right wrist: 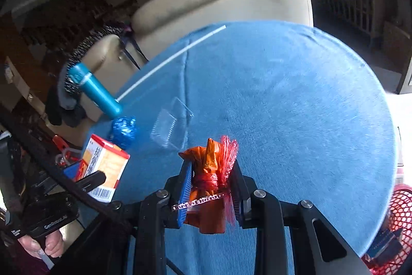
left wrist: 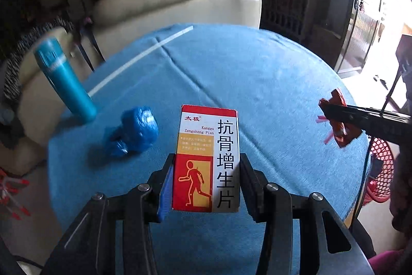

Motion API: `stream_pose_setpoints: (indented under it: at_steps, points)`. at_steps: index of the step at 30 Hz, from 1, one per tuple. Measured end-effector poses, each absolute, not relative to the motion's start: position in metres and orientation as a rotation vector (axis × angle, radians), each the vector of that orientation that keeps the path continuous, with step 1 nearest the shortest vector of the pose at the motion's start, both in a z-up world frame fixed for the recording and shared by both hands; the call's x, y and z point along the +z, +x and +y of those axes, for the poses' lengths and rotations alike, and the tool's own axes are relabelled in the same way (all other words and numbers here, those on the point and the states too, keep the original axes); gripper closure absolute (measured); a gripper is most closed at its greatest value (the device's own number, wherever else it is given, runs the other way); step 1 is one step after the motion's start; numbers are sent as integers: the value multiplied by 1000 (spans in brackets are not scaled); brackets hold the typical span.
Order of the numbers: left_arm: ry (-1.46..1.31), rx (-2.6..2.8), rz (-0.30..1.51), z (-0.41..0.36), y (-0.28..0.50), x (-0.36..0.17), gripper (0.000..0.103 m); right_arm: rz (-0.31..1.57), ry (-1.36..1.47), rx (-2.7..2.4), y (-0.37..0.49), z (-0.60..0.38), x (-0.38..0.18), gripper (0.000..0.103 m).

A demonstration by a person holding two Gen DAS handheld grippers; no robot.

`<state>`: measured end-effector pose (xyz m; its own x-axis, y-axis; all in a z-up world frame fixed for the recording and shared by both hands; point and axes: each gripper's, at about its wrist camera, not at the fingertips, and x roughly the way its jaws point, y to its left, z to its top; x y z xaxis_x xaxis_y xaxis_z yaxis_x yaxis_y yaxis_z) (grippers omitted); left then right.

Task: Collect trash
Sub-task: 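Lift the medicine box and orange wrapper above the table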

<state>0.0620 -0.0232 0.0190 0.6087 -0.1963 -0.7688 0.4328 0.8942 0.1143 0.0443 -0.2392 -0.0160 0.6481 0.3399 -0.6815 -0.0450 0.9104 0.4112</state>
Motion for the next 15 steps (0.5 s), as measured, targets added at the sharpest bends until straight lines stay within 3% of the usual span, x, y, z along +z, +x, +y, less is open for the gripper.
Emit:
stream_pose_setpoints:
  at_steps: [15]
  points:
    - [423, -274, 666, -78, 7, 46, 55, 700, 380, 239, -38, -273, 14, 73]
